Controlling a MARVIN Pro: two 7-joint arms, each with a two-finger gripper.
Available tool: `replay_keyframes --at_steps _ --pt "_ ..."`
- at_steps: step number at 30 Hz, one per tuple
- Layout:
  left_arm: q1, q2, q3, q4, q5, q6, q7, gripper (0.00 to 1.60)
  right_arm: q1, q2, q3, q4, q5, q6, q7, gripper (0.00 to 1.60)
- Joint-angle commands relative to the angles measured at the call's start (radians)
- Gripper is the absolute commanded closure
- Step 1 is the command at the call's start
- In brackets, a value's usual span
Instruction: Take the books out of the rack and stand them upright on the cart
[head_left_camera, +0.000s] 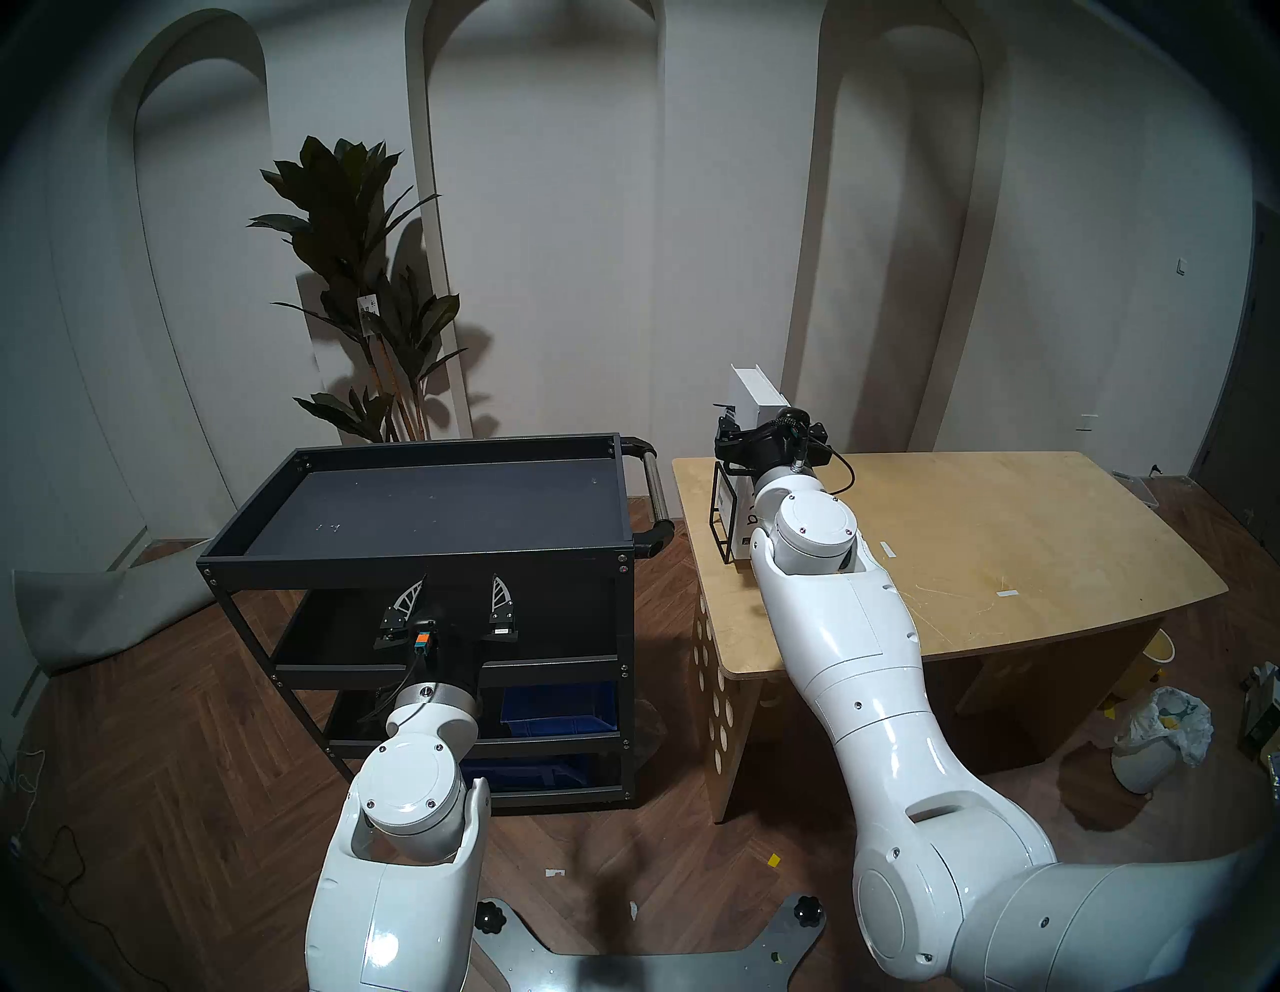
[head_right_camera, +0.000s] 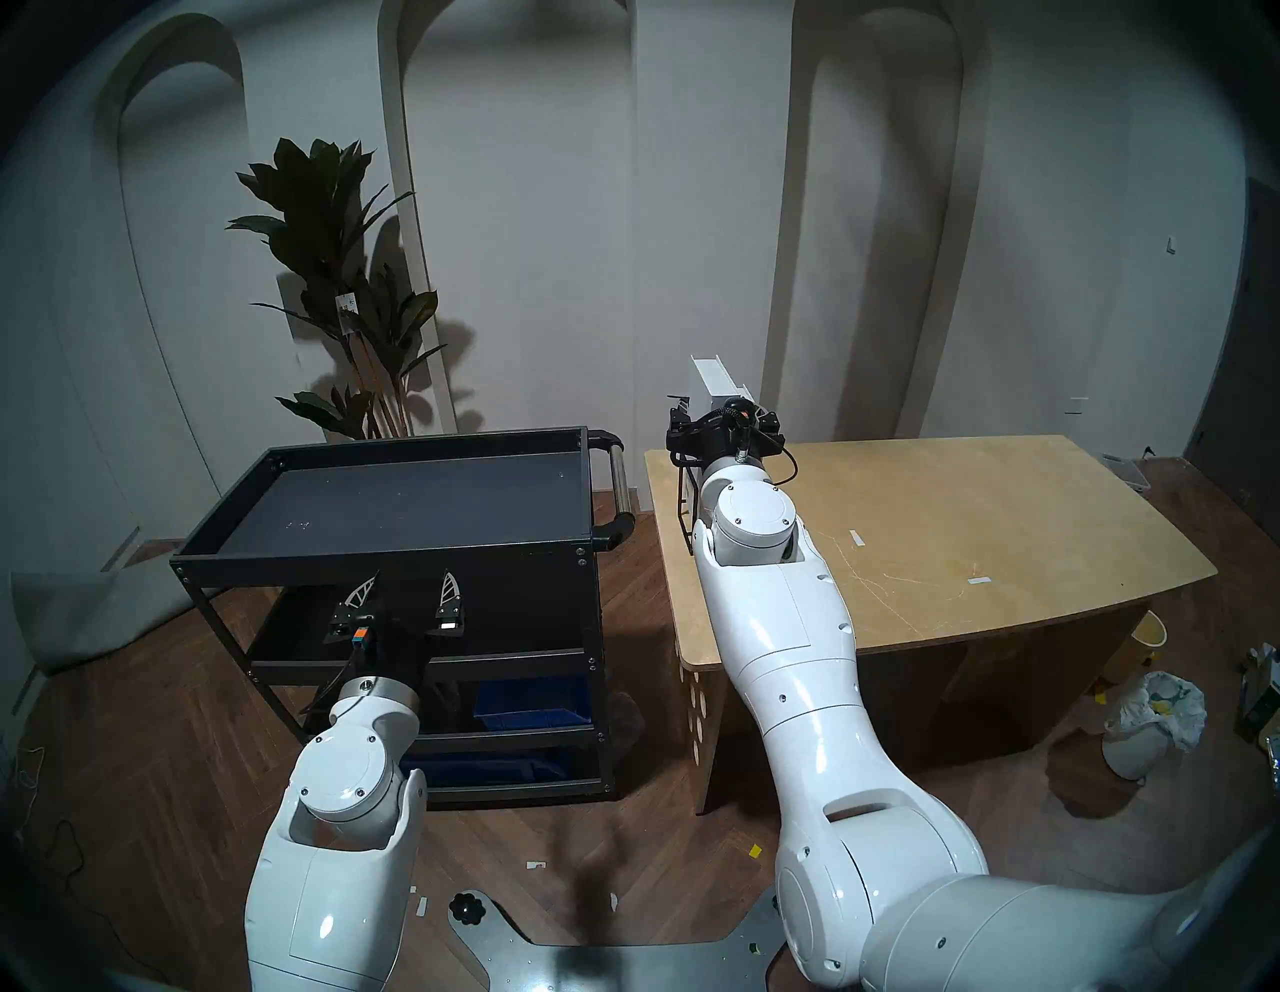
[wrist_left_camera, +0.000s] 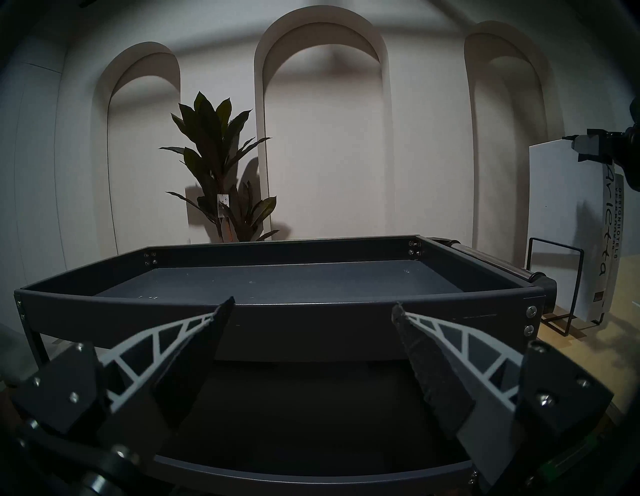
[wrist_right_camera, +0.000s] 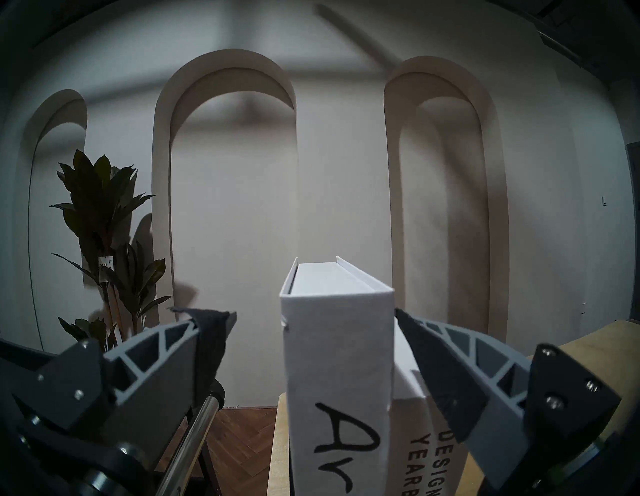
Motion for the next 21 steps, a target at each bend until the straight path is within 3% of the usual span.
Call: replay_keyframes --at_steps 1,21 --pt "-0.017 0.006 -0.010 -0.019 -0.008 0.001 -0.005 0.00 0.069 -0.023 -0.001 0.010 0.000 -0.023 -0.017 0.00" --pt "0.000 0.009 -0.027 -0.031 -0.027 -0.007 -0.015 0.00 0.128 -0.029 -0.018 0.112 -0.022 -0.050 -0.063 0.00"
